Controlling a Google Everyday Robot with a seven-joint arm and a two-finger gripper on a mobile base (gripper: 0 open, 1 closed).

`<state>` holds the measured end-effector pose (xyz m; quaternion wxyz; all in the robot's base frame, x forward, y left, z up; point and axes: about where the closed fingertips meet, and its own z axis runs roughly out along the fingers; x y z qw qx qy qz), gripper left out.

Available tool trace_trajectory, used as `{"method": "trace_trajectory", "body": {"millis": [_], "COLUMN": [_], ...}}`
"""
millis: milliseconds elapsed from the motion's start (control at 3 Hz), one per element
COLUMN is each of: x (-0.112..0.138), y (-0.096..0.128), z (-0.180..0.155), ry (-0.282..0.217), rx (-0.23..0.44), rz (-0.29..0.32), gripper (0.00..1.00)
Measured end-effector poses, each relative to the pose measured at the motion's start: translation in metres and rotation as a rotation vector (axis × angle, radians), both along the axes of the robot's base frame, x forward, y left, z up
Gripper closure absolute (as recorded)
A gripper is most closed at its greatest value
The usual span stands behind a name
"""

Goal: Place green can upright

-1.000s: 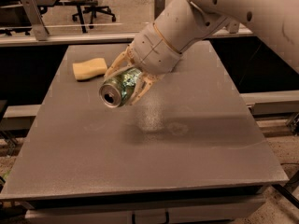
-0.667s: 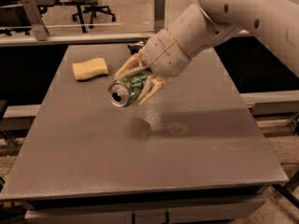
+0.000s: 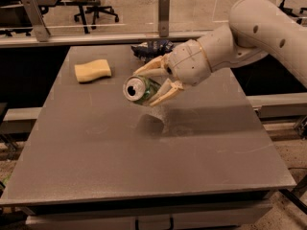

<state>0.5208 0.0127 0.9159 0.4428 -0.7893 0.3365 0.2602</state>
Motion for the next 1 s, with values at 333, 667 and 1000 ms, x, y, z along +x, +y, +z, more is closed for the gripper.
{"method": "trace_trajectory", "body": {"millis": [333,667,1000], "x": [0.008,0.014,0.021], "y": [-0.016,-0.022,-0.025], "z": [0.002,0.007,0.011], "ry": [0.111,0.164,0.206], "rx": [0.153,0.253,0.360], "rz": [-0.065,-0.091,-0.101], "gripper": [1.00,1.00,1.00]}}
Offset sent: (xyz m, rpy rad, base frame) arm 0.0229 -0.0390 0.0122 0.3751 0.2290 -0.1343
